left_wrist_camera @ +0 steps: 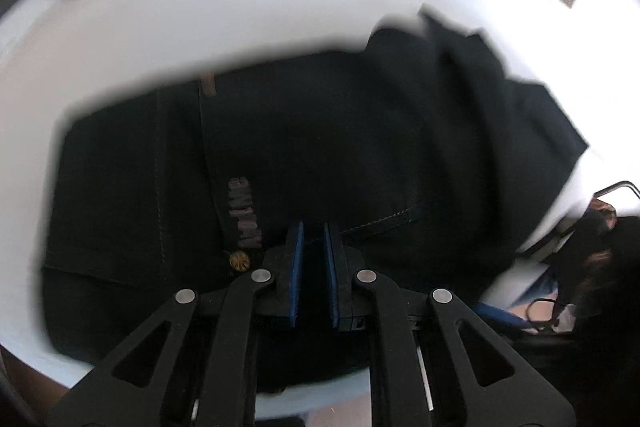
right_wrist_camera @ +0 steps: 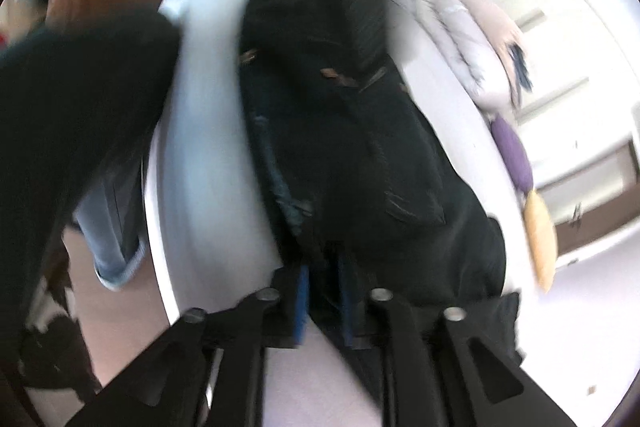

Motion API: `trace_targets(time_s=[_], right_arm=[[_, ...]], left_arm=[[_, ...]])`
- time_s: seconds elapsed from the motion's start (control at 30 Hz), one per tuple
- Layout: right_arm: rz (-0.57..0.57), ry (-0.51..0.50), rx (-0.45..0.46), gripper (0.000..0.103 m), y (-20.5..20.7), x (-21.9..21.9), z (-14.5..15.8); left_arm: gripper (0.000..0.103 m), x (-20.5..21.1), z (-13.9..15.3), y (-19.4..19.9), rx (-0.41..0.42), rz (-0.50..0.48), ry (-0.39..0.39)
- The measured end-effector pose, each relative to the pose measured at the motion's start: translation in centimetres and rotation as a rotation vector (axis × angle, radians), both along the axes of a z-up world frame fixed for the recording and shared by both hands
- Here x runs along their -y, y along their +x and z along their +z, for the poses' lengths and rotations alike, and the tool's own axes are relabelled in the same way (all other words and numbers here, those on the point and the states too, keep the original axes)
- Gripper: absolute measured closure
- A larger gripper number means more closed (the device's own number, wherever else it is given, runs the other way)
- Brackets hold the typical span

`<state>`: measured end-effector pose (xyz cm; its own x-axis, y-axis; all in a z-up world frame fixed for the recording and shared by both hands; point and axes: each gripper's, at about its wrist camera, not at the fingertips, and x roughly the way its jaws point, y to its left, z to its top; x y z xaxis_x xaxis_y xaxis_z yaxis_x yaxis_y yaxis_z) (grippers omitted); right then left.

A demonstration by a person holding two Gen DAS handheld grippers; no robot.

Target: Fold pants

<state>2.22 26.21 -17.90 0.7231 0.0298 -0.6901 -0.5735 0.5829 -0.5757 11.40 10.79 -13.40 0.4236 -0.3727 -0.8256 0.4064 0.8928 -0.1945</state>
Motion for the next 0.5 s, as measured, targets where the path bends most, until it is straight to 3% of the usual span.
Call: trace_targets(time_s=[0.03,0.07,0.17,0.27,0.37,0.5], right_arm=[[-0.022,0.085,-0.045,0.034,0.3,1.1,1.1],[-0.044,0.193,-0.087,0.027,0.5,2.4,2.5],[-0.196,0.446,-0.141,0.027,3.4,7.6,6.4],[-0.488,0.672,-0.123,0.027,9.6,15.9,10.2],[-0.795,0.708,-0.062,0.026,16.5,23.2,12.1],[-1.012,0.702,-0.096,0.026,25.5,28.8,11.5]], left_arm=[[0.093,0.1,-0.2,0.0,0.026,0.002,-0.005],[0.093,0.2,-0.2,0.1,0.025,0.001,-0.004],[0.093,-0.3,-0.4,0.6,-0.001,0.028,-0.045],[0.093,-0.7,-1.2,0.8,-0.014,0.052,-0.095],[0.094,-0.7,-1.3,1.3,-0.029,0.072,-0.128],[0.094,-0.2,-1.9,0.9,-0.017,0.073,-0.098]])
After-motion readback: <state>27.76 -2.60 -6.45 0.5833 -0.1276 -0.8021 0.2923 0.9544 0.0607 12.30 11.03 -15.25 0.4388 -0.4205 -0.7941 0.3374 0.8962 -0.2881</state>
